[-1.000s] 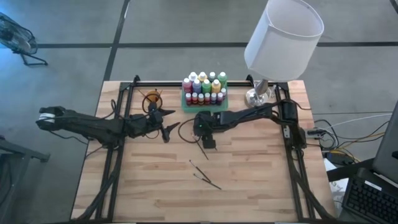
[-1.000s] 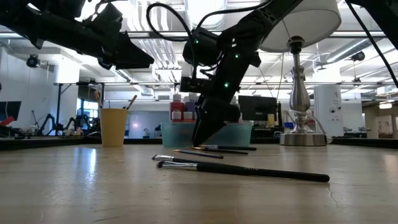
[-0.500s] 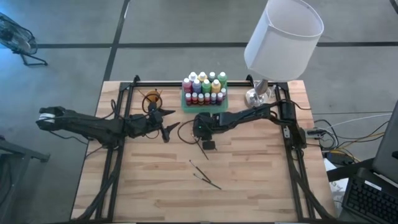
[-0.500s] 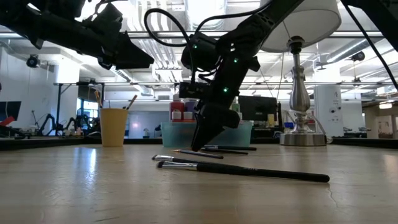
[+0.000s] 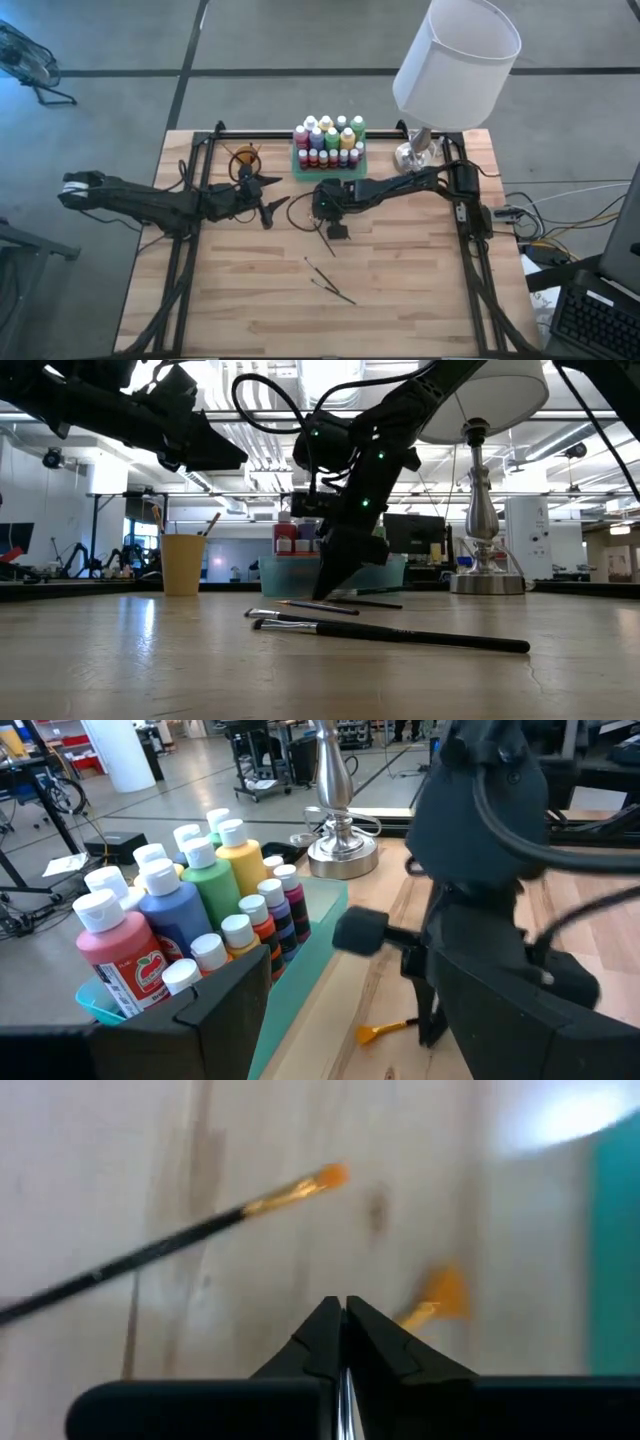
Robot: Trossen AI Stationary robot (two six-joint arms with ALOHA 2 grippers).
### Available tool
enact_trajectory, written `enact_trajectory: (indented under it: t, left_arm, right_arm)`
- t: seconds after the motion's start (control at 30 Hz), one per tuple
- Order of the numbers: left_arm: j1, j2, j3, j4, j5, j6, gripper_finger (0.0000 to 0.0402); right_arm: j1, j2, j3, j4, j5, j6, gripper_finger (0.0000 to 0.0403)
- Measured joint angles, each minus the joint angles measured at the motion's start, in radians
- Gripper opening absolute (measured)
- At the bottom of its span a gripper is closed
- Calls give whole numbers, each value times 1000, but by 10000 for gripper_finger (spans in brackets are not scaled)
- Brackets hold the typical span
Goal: Pick & Place Paint Supplies
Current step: Put the silver paintbrush into the orange cup
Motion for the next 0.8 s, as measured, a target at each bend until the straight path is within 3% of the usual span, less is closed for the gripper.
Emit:
enact_trajectory:
  t: [0.37,0.53,0.67,0.8]
  left_arm:
    - [0,0,0,0,0,-3,282]
    - [1,9,-8,3,18,-88,282]
    - [1,30,-10,13,18,-90,282]
    - [1,67,-10,88,51,-91,282]
  right_arm:
    - [7,-225,0,-99,14,87,8]
    - [10,-330,-27,-40,-53,154,8]
    - [18,-420,-93,147,-142,192,8]
    - [39,-501,-203,453,-201,218,8]
